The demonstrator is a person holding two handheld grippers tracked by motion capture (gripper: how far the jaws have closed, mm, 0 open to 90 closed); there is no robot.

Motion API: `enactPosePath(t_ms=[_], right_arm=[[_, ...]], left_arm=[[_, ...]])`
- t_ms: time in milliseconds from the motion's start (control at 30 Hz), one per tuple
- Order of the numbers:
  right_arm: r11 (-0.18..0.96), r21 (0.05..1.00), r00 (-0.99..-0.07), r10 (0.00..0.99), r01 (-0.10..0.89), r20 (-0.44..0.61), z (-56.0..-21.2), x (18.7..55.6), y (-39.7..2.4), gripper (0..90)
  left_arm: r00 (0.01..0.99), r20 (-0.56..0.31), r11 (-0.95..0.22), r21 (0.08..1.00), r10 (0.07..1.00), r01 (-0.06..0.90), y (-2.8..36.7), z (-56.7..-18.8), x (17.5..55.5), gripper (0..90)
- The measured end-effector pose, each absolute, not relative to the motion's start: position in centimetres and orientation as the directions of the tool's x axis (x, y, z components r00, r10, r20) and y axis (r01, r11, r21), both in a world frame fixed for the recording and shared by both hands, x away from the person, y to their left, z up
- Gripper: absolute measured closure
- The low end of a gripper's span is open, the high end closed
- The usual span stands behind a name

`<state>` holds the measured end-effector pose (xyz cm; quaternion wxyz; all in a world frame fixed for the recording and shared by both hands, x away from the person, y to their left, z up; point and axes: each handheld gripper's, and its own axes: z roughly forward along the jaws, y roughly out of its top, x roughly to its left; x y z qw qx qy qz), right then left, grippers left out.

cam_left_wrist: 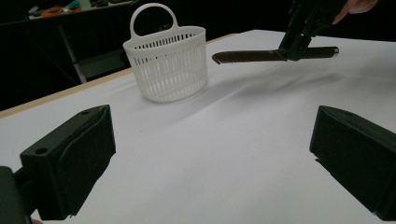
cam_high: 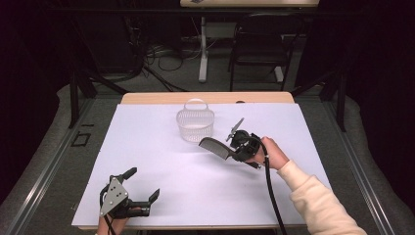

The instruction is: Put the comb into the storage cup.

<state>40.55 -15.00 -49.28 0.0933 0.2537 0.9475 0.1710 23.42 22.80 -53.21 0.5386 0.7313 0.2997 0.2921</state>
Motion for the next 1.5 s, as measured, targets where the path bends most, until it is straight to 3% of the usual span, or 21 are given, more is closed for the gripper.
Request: enactPosePath(t_ms=[1500], right_arm=[[0.686,0.599,-0.826,0.560,0.413,-0.072,-48.4,39.0,-17.5,72.8]], left_arm=[[0.648,0.104,-0.236,0.964,0.754,0.120,22.9,-53.2,23.5,0.2]])
